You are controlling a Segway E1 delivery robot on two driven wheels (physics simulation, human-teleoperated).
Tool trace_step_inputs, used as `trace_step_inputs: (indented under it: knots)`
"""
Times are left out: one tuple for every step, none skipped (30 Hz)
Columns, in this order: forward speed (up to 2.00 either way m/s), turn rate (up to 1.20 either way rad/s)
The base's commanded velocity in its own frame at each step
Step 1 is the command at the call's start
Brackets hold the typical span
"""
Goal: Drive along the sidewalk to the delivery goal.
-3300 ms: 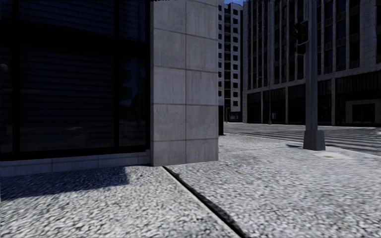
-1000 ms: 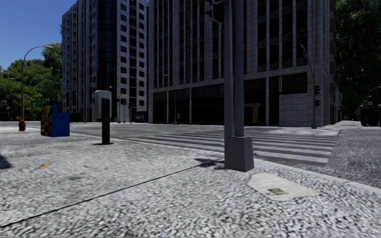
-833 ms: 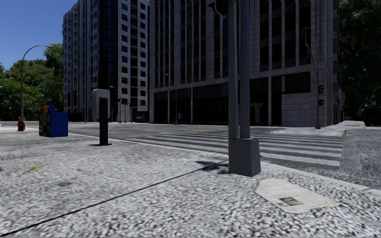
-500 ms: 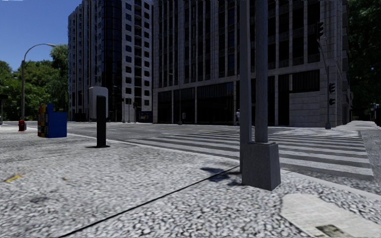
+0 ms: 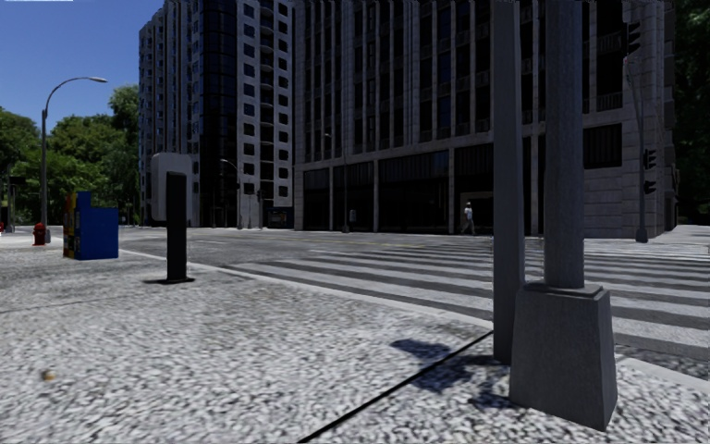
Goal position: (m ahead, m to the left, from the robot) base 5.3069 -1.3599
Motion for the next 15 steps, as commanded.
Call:
trace_step_inputs:
  knots:
    - [1.45, 0.26]
    - [1.44, 0.27]
    - [1.44, 0.27]
    - [1.44, 0.27]
    - [1.44, 0.27]
    - [1.44, 0.24]
    - [1.44, 0.22]
    - [1.44, 0.2]
    - [1.44, 0.18]
    - [1.44, 0.15]
    - [1.44, 0.11]
    - [1.44, 0.07]
    - [1.44, 0.05]
    - [1.44, 0.0]
    - [1.44, 0.0]
